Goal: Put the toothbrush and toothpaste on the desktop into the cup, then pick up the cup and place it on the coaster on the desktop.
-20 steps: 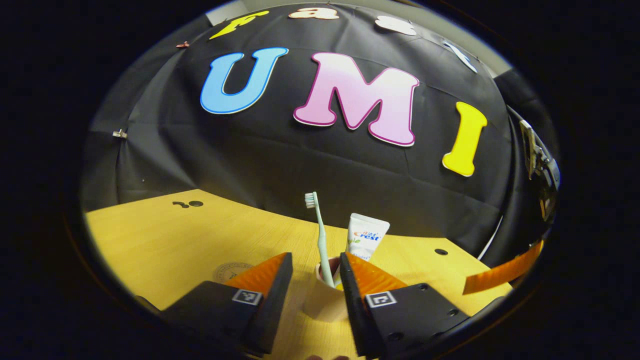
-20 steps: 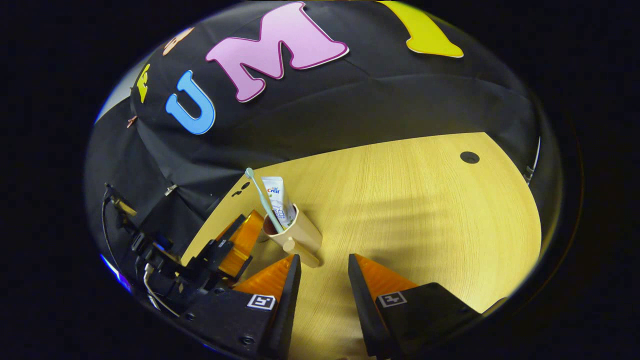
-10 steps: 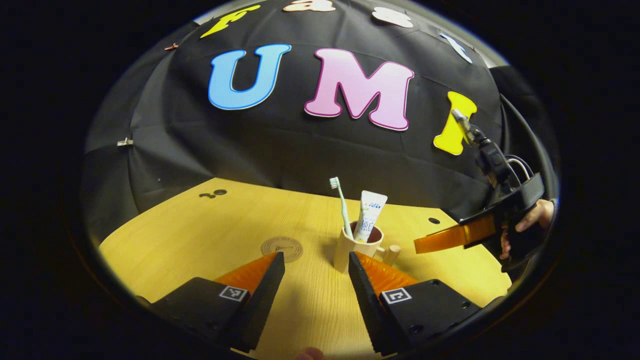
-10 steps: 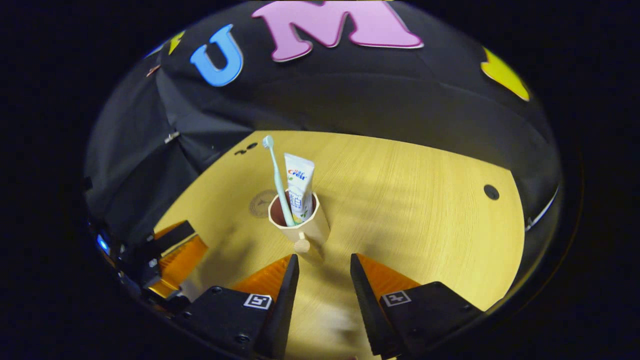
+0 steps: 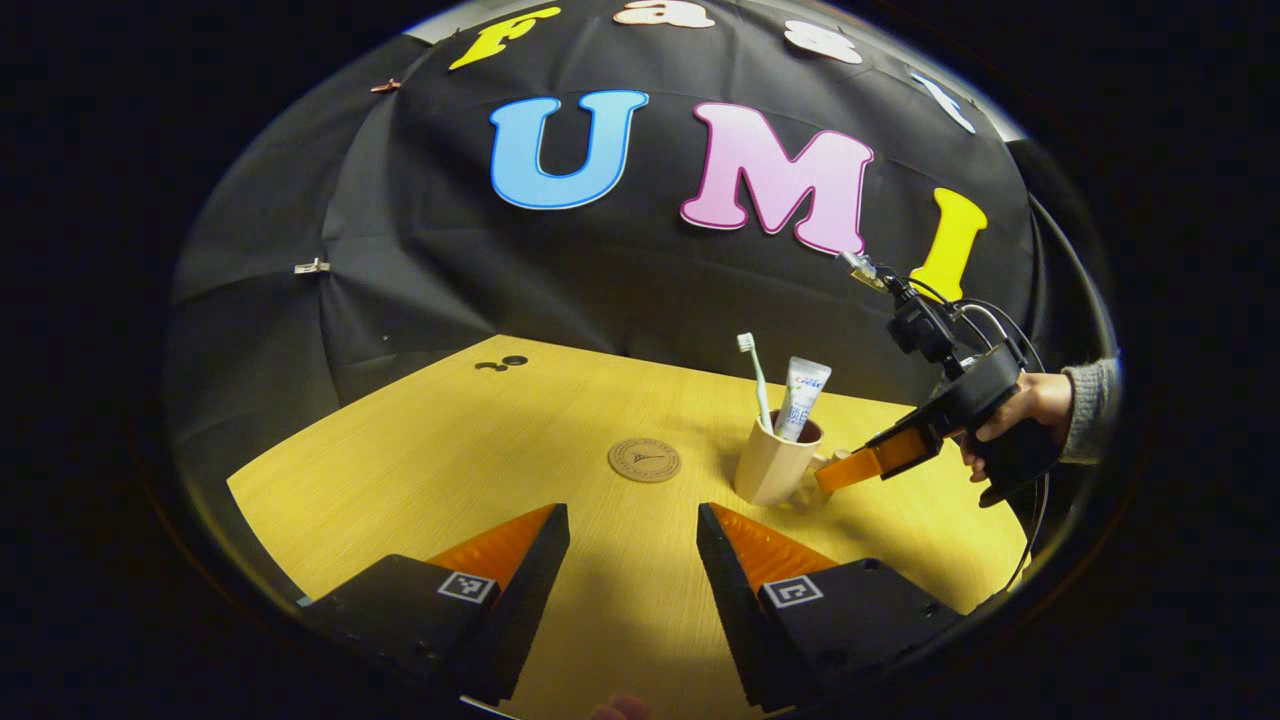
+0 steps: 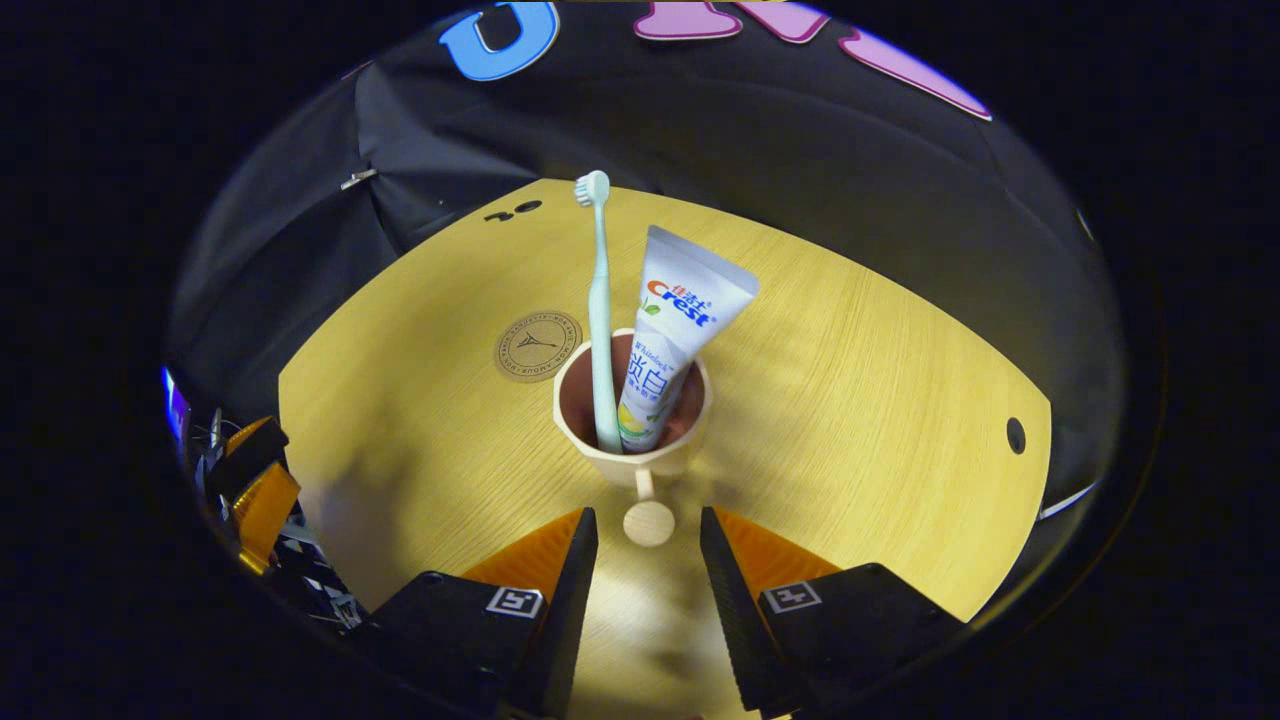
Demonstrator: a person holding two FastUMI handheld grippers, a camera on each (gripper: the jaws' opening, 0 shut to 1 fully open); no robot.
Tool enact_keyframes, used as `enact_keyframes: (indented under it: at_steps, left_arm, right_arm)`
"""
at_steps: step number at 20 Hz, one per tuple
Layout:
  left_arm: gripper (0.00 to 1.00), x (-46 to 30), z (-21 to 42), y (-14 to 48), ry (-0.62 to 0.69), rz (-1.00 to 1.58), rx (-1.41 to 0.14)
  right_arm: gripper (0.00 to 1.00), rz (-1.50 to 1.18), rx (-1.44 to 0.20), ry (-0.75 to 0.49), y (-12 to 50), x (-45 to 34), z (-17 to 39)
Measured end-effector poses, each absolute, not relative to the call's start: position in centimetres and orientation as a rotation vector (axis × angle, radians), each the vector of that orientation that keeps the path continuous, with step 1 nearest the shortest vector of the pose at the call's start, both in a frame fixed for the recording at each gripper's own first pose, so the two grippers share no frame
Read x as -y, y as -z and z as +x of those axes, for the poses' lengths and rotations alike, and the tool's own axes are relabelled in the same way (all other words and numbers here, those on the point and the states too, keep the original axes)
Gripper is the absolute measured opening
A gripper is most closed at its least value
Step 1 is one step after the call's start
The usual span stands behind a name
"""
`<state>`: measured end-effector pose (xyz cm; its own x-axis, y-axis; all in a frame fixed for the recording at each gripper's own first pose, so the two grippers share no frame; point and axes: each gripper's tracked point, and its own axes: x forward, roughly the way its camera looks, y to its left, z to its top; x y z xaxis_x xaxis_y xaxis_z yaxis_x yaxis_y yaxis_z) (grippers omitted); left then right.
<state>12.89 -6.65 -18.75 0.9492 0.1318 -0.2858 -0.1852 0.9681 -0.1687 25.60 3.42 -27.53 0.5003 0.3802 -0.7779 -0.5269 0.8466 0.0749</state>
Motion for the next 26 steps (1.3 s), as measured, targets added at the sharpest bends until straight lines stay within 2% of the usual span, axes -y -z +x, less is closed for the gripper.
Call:
enact_keyframes:
  at_steps: [6,7,8,9,11,12,14,15,16,26]
  left_arm:
    - [0.82,5.4,11.9,20.0,-0.203,-0.217,-0.29]
    - [0.82,5.3,11.9,20.2,-0.206,-0.219,-0.292]
    - [0.82,5.1,11.9,20.2,-0.209,-0.221,-0.291]
    - [0.82,5.0,11.8,20.4,-0.211,-0.224,-0.293]
    - [0.82,4.9,12.1,20.4,-0.214,-0.23,-0.291]
    - [0.82,4.8,12.2,20.4,-0.216,-0.234,-0.288]
    - [0.82,4.7,12.6,20.2,-0.213,-0.239,-0.283]
    - [0.82,4.7,12.7,20.2,-0.21,-0.239,-0.279]
    - [0.82,4.6,12.8,20.1,-0.205,-0.237,-0.277]
    - [0.82,2.7,13.0,19.6,-0.157,-0.236,-0.269]
  right_arm:
    - [0.61,-0.223,-0.944,-0.547,29.0,-4.6,27.2]
    - [0.53,-0.222,-0.963,-0.558,29.1,-4.8,27.1]
    - [0.53,-0.236,-0.976,-0.553,29.2,-4.7,27.0]
    - [0.35,-0.242,-0.992,-0.549,29.5,-4.5,26.9]
    - [0.22,-0.242,-0.988,-0.545,29.3,-4.6,27.0]
    - [0.27,-0.258,-0.974,-0.548,29.0,-4.5,27.0]
    - [0.22,-0.276,-0.944,-0.552,28.9,-4.4,27.1]
    - [0.24,-0.269,-0.934,-0.547,29.1,-4.5,27.1]
    - [0.17,-0.252,-0.935,-0.544,29.1,-4.5,26.8]
    - [0.16,-0.189,-0.873,-0.55,25.5,-8.6,27.5]
